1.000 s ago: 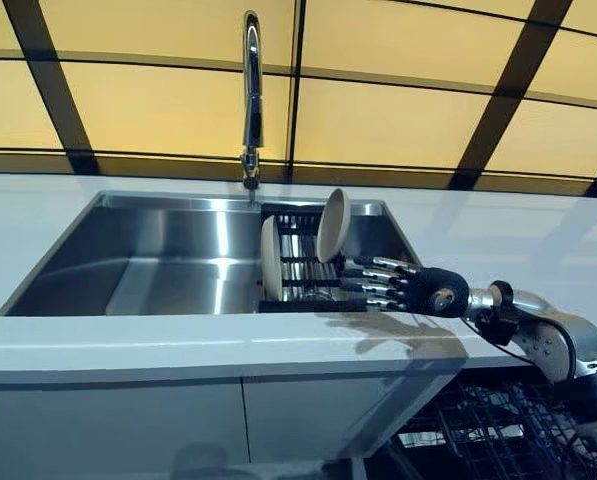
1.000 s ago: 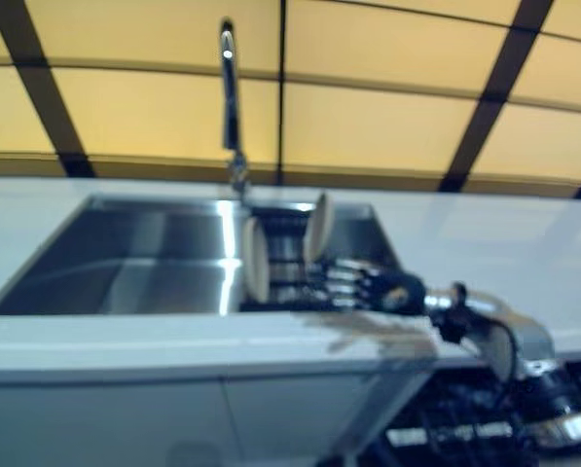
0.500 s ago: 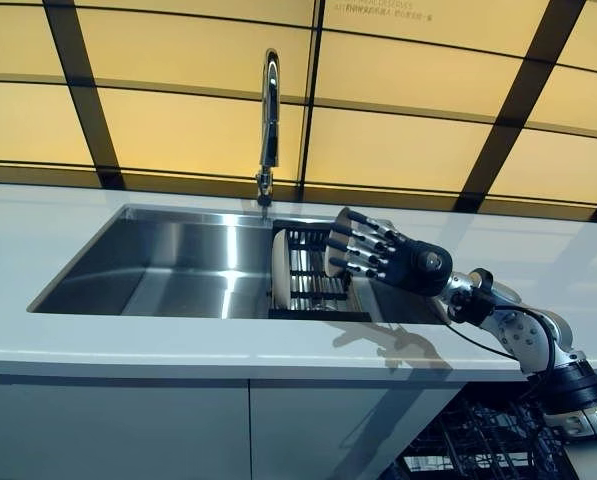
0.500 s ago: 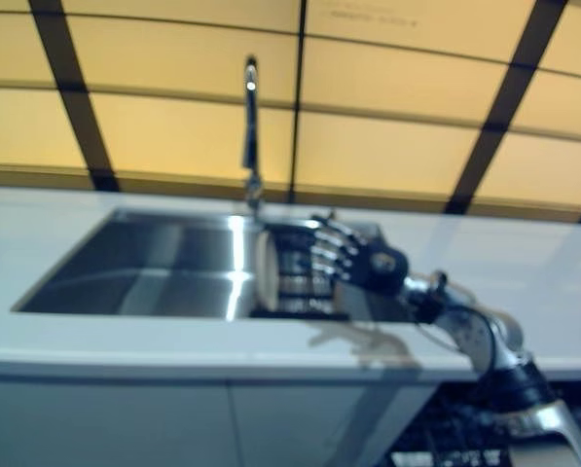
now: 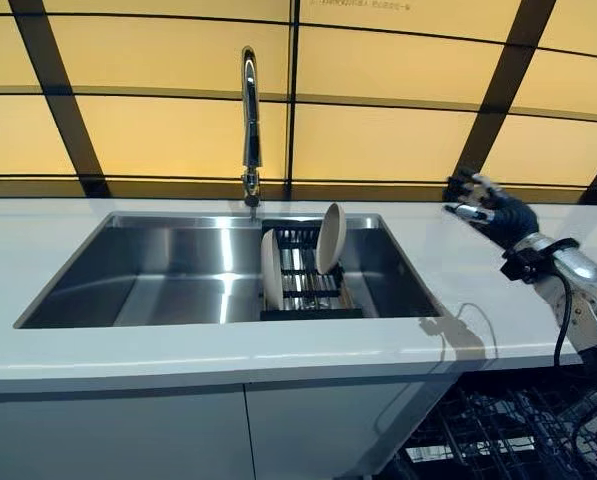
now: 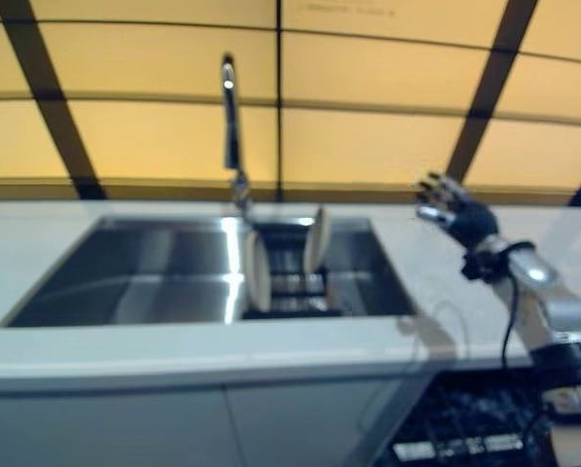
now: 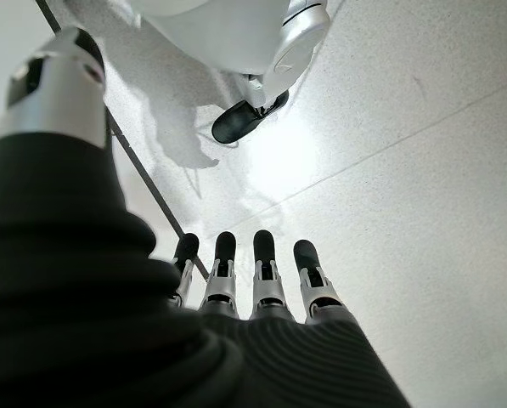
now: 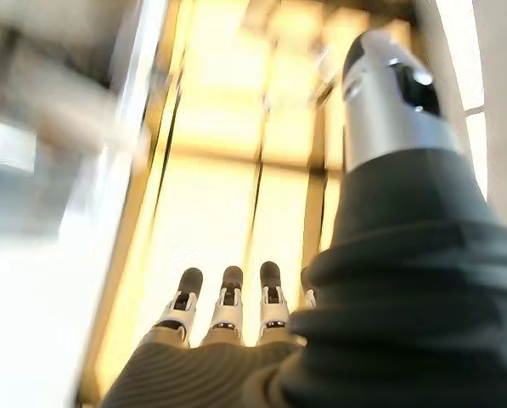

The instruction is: Take plates into dishwasher

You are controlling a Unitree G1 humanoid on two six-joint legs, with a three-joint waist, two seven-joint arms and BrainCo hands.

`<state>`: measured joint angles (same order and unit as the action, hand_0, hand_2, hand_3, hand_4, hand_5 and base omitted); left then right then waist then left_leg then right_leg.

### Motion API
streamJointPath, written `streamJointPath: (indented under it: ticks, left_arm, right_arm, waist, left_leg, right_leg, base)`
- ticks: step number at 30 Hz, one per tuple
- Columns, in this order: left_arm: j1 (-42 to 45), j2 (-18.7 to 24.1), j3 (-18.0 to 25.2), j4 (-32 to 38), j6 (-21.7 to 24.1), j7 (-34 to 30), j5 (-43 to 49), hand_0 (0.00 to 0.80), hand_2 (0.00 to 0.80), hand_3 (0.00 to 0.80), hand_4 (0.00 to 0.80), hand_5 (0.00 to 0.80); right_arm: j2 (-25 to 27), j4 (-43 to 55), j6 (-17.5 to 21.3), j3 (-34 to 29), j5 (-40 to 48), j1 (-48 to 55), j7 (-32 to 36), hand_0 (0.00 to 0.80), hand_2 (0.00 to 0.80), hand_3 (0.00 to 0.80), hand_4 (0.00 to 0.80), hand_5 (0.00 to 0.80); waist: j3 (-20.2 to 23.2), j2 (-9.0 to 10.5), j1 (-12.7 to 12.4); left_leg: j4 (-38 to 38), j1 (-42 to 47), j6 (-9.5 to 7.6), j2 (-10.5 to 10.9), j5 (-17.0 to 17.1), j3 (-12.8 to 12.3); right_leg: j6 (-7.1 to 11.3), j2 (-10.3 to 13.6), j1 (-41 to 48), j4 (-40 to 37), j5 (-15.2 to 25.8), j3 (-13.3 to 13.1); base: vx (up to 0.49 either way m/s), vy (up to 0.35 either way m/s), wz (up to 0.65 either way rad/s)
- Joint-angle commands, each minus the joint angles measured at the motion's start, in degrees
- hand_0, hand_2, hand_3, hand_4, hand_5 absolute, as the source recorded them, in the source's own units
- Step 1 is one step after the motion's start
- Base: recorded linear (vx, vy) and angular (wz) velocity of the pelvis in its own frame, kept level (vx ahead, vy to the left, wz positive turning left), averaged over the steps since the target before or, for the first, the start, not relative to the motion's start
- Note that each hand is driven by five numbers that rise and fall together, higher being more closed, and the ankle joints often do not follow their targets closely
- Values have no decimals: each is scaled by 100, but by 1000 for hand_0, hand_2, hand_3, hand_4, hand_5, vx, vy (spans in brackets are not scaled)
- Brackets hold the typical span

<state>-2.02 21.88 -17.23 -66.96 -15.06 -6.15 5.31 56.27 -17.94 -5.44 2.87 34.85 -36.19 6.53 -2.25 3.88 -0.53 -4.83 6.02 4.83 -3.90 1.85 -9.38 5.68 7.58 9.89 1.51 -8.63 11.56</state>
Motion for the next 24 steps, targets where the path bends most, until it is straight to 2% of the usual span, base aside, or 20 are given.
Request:
streamJointPath:
  ticks: [1, 6, 7, 13, 17, 24]
  left_arm:
    - [-180, 57, -108, -165, -132, 57, -133, 0, 0, 0, 0, 0]
    - [-158, 128, -122, -59, -203, 10, -99, 0, 0, 0, 0, 0]
    - [-143, 140, -128, -18, -216, -8, -71, 0, 0, 0, 0, 0]
    - [-91, 233, -128, 178, -287, -140, 101, 0, 0, 0, 0, 0]
    - [8, 341, -127, 300, -324, -211, 196, 0, 0, 0, 0, 0]
    - [166, 484, -101, 352, -278, -340, 346, 0, 0, 0, 0, 0]
  right_arm:
    - [712, 33, 516, 387, -1357, -1118, -929, 0, 0, 0, 0, 0]
    - [1228, 47, 439, 944, -2691, -1637, -1768, 0, 0, 0, 0, 0]
    - [1367, 57, 581, 1096, -3447, -1771, -2050, 0, 0, 0, 0, 0]
    - [1920, 221, 714, 1779, -5115, -2157, -2322, 0, 0, 0, 0, 0]
    - [2270, 116, 884, 2347, -5626, -2415, -2348, 0, 0, 0, 0, 0]
    - [2442, -6, 1223, 2825, -6348, -2614, -2505, 0, 0, 0, 0, 0]
  waist:
    - [123, 158, -74]
    - [109, 192, -137]
    - [107, 205, -171]
    - [118, 272, -306]
    - [118, 372, -400]
    - [59, 425, -512]
  left_leg:
    - [108, 186, -152, -144, -452, 44]
    - [117, 152, -172, -143, -435, 79]
    - [117, 137, -178, -149, -431, 87]
    - [92, 63, -201, -133, -404, 211]
    - [66, -12, -197, -140, -372, 314]
    - [7, -175, -165, -155, -288, 428]
  right_leg:
    - [509, 337, -481, -237, 1118, -43]
    - [517, 337, -479, -249, 1135, -27]
    - [519, 336, -472, -251, 1131, -3]
    - [564, 324, -438, -315, 1167, 97]
    - [592, 298, -426, -414, 1226, 151]
    - [624, 263, -457, -553, 1300, 212]
  base:
    - [0, 0, 0]
    - [9, -5, 0]
    - [32, -22, 2]
    - [62, -45, 8]
    - [82, -66, 13]
    - [76, -43, 11]
